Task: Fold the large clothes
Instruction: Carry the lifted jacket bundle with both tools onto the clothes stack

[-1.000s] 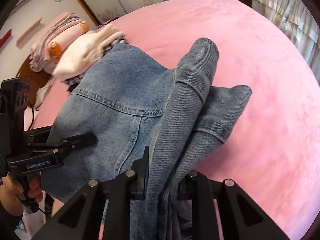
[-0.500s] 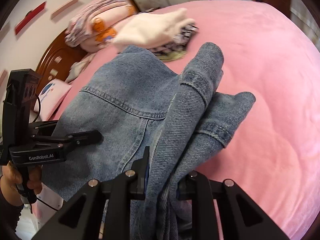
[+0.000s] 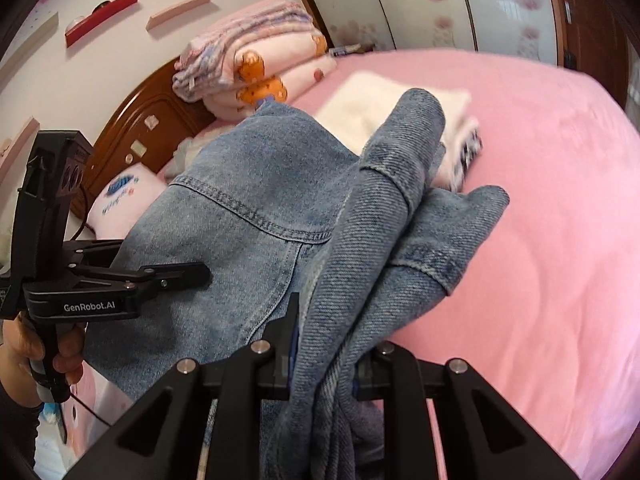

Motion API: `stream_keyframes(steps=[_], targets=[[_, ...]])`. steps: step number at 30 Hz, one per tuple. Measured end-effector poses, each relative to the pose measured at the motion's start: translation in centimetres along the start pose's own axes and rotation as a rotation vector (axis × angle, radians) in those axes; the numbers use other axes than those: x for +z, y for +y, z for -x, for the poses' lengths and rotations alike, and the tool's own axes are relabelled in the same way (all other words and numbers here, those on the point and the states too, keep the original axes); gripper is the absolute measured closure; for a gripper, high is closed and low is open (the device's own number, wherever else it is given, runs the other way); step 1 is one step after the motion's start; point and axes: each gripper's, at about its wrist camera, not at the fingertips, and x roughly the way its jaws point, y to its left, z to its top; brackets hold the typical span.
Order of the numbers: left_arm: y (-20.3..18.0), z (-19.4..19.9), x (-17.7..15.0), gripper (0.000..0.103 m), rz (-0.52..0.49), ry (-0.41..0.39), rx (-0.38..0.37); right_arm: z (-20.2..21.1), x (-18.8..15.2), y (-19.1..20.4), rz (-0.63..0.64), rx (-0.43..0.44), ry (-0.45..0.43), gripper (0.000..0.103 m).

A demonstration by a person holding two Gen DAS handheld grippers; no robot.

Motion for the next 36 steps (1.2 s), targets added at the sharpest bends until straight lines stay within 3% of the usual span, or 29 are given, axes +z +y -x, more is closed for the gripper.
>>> stream_keyframes(steps=[3, 8, 12, 16, 19, 21, 23, 26, 28, 32, 36], targets=[[1.2, -0.4, 4.8, 0.057, -0.019, -0.035, -0.004, -1.2, 4.9, -1.3, 0.0, -0.011, -0.042, 0.085], [1.8, -4.3, 15.0, 0.057, -0.057, -0.096, -0.036, -4.0, 12.8, -4.9, -0.008, -0.033, -0.134, 0.085], [3.5, -8.8, 21.8, 0.056, -0.073, -0.119, -0.043, -7.9, 17.6, -7.4, -0.006, -0.056, -0.166, 0.085], [5.5, -15.3, 27.0, 0.055, -0.064, -0.084, -0.06, -12.5, 20.3, -11.5, -0.086, -0.044, -0.159, 0.085], [7.0, -21.1, 28.2, 0.05, -0.038, -0.02, -0.043, -17.1, 20.3, -14.6, -0.122, -0.067, -0.108, 0.084], [7.7, -23.3, 28.3, 0.046, -0.036, -0.039, -0.043, -20.8, 19.2, -16.8, -0.138, -0.141, -0.05, 0.082], [8.4, -24.2, 28.4, 0.042, -0.032, -0.073, -0.083, -22.2, 18.2, -18.5, -0.164, -0.134, -0.068, 0.075], [9.7, -24.8, 28.7, 0.035, -0.009, -0.073, -0.123, -22.3, 17.5, -19.7, -0.183, -0.076, -0.088, 0.072], [9.7, -24.9, 28.9, 0.029, -0.005, -0.071, -0.109, -22.1, 17.5, -19.4, -0.169, -0.081, -0.076, 0.069], [8.5, -23.0, 27.1, 0.028, 0.004, -0.083, -0.065, -20.9, 18.0, -18.6, -0.142, -0.165, -0.015, 0.064], [7.2, -19.0, 25.5, 0.028, 0.0, -0.159, 0.012, -18.1, 17.7, -16.6, -0.052, -0.259, 0.019, 0.06]])
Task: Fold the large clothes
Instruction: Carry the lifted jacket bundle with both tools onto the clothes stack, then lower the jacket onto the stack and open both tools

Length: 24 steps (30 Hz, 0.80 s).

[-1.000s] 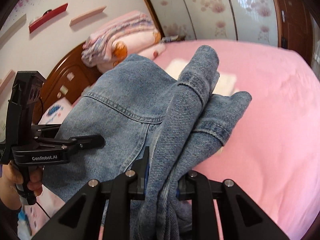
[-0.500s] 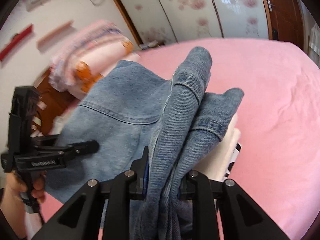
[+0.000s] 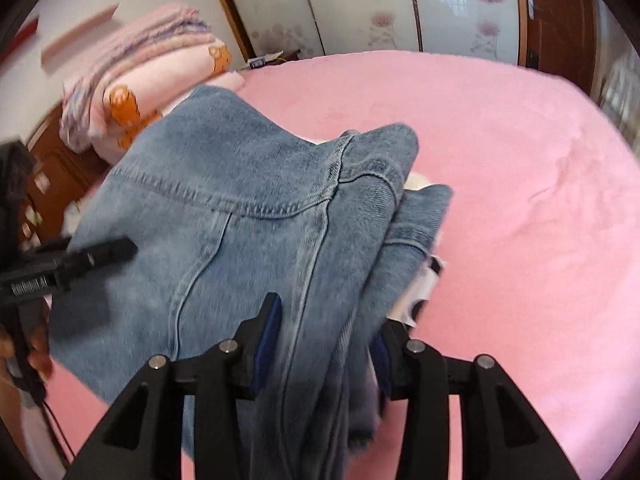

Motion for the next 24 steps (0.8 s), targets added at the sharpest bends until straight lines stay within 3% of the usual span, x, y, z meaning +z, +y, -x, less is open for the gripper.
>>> stream_keyframes(steps=[3, 5, 7, 9, 11, 13, 16, 18, 21, 24], targets=[[0.1, 3.4, -0.1, 0.032, 0.034, -0.071, 0.0, 3.3, -1.0, 0.1, 0.045, -0.048, -0.055, 0.06], [-0.2, 5.6, -0.4, 0.044, 0.044, -0.106, 0.002, 5.5, -1.7, 0.0, 0.047, -0.044, -0.111, 0.06], [-0.9, 6.7, -0.8, 0.07, 0.03, -0.095, 0.022, 6.8, -2.1, 0.0, 0.046, -0.01, -0.134, 0.06], [-1.6, 7.3, -1.3, 0.08, 0.012, -0.074, 0.021, 7.5, -2.6, 0.5, 0.052, 0.004, -0.146, 0.061], [-2.9, 7.2, -2.2, 0.081, -0.016, -0.057, 0.008, 7.4, -2.9, 1.4, 0.06, 0.003, -0.149, 0.068], [-4.0, 6.4, -3.1, 0.081, -0.054, -0.036, 0.019, 6.7, -3.3, 2.4, 0.066, 0.009, -0.126, 0.083], [-4.7, 4.6, -3.8, 0.084, -0.083, -0.025, 0.077, 4.9, -3.7, 3.5, 0.069, -0.037, -0.096, 0.084], [-4.1, 3.7, -3.7, 0.094, -0.046, -0.008, 0.098, 3.4, -4.0, 3.3, 0.06, -0.077, -0.068, 0.084], [-3.0, 2.7, -3.4, 0.102, 0.008, 0.015, 0.09, 1.9, -4.7, 2.4, 0.05, -0.118, -0.055, 0.088], [-2.3, 1.7, -3.4, 0.102, 0.029, 0.018, 0.077, 0.9, -4.9, 1.8, 0.04, -0.127, -0.05, 0.089]])
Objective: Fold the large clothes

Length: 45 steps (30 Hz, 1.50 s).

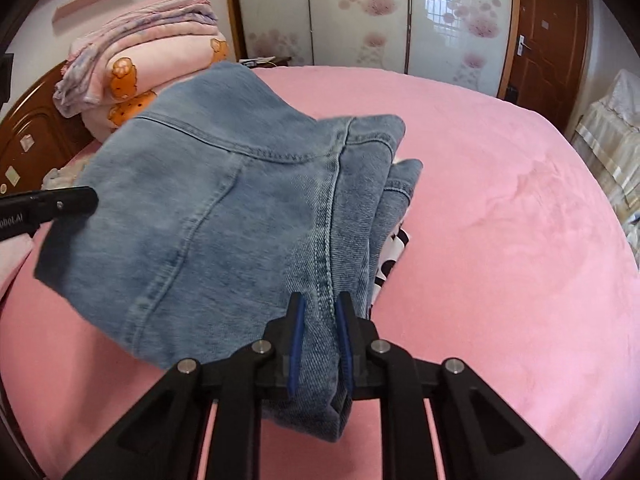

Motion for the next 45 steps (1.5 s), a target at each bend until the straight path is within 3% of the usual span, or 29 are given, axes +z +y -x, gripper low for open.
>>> stream_keyframes(steps=[10, 17, 24, 29, 32, 37, 45], targets=[[0.6, -0.8, 0.0, 0.102, 0.055, -0.016, -0.03, -1.8, 0.5, -0.9, -0.056, 0.018, 0.021, 0.088], [-0.7, 1.2, -0.6, 0.1, 0.061, -0.009, 0.0, 1.5, 0.2, -1.2, -0.082, 0.041, 0.04, 0.085], [-3.3, 7.2, -2.2, 0.055, 0.041, -0.049, 0.021, 8.2, -0.8, -2.1, -0.082, 0.04, 0.037, 0.085], [-5.8, 12.5, -4.3, 0.05, 0.024, -0.076, -0.002, 14.1, -2.0, -3.3, -0.111, 0.04, 0.031, 0.085], [-7.5, 15.3, -6.1, 0.036, 0.015, -0.076, -0.011, 17.8, -3.1, -4.0, -0.11, 0.034, 0.024, 0.084], [-10.9, 20.4, -9.9, 0.027, -0.024, -0.077, -0.018, 24.3, -5.5, -4.9, -0.102, 0.018, -0.007, 0.065], [-15.7, 27.4, -16.4, 0.012, -0.071, -0.119, -0.032, 32.4, -11.1, -5.6, -0.076, -0.023, -0.043, 0.049]])
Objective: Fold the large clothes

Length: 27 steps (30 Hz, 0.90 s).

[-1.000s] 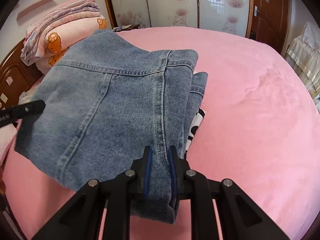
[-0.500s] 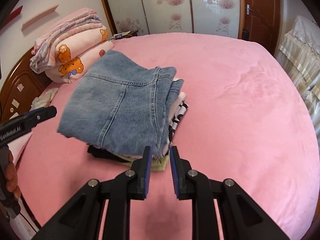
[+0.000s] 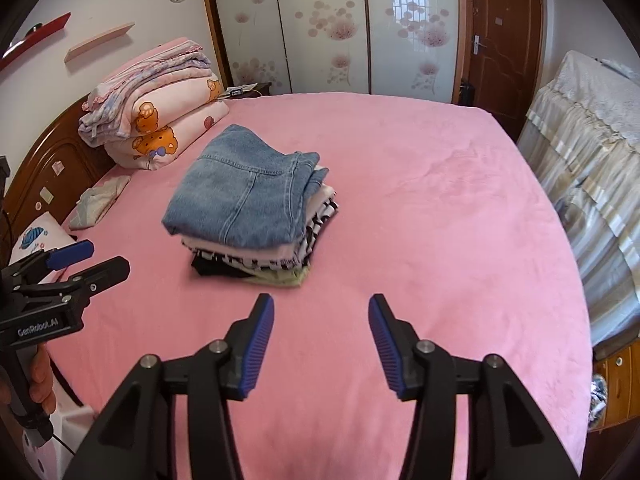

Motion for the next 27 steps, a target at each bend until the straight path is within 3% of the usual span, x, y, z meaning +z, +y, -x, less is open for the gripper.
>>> stream_keyframes(steps=[3, 7, 13, 20, 27], targets=[[-2.1, 2.7, -3.0, 0.006, -0.022, -0.05, -0.012, 1.6, -2.8, -0.6, -0.008, -0.042, 0.004, 0.038], [-3.8, 4.9, -7.8, 0.004, 0.024, -0.101, -0.024, 3.0, -7.7, -1.4, -0.006, -0.085, 0.005, 0.038], [-5.3, 5.6, -14.7, 0.003, 0.09, -0.096, 0.003, 4.4, -14.5, -2.1, -0.041, -0.099, -0.011, 0.037], [-6.8, 4.9, -20.3, 0.001, 0.116, -0.035, 0.032, 4.9, -20.2, -1.7, -0.118, -0.067, -0.038, 0.037], [-8.5, 4.2, -24.0, 0.001, 0.093, 0.036, 0.078, 4.6, -23.1, -1.4, -0.171, -0.037, -0.012, 0.036]])
